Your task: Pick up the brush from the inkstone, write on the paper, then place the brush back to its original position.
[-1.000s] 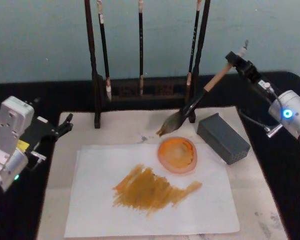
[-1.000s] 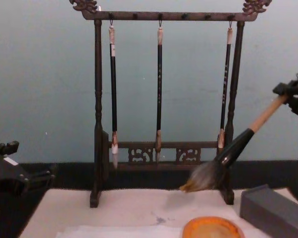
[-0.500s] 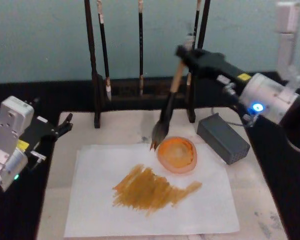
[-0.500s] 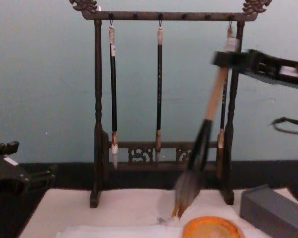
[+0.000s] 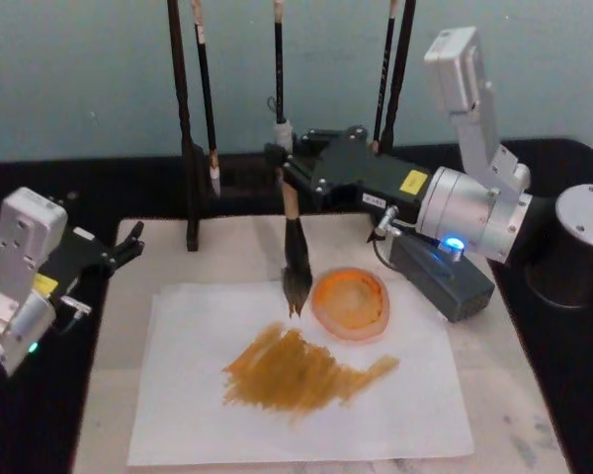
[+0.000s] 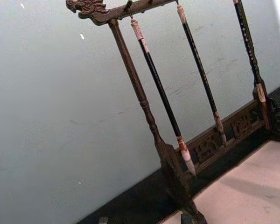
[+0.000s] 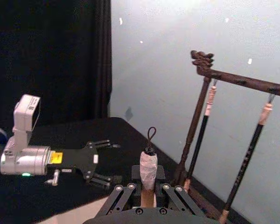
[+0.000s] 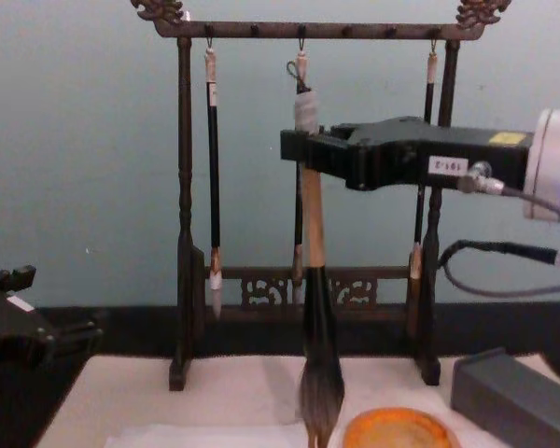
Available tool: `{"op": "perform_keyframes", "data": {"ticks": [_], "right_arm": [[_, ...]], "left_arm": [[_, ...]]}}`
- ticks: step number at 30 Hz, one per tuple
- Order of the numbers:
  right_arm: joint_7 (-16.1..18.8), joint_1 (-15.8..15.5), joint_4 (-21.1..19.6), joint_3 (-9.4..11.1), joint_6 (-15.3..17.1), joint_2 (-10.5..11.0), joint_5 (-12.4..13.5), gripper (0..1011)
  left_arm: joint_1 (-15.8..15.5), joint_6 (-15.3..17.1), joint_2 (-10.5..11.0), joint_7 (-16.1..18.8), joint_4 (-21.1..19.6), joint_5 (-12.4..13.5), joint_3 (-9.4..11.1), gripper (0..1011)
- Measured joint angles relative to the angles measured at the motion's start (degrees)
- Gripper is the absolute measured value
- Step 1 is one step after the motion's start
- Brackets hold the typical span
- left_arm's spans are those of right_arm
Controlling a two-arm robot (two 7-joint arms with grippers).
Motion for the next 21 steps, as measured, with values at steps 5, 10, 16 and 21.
{"op": "perform_keyframes", "data": {"ticks": [5,10,16,21], "right_arm": [[0.46,-1.05,-0.22,1.08,0.79,-0.71,1.38,163],[0.49,-1.17,-0.25,1.16,0.94,-0.78,1.57,163],[0.49,-1.00,-0.28,0.91,0.84,-0.68,1.17,163],[0.48,-0.92,-0.28,0.78,0.75,-0.62,0.95,163]], "left_arm": [[0.00,0.00,0.00,0.00,0.00,0.00,0.00,1010],[0.00,0.00,0.00,0.00,0.00,0.00,0.00,1010],[0.00,0.00,0.00,0.00,0.00,0.00,0.00,1010],[0.00,0.00,0.00,0.00,0.00,0.00,0.00,1010]]}}
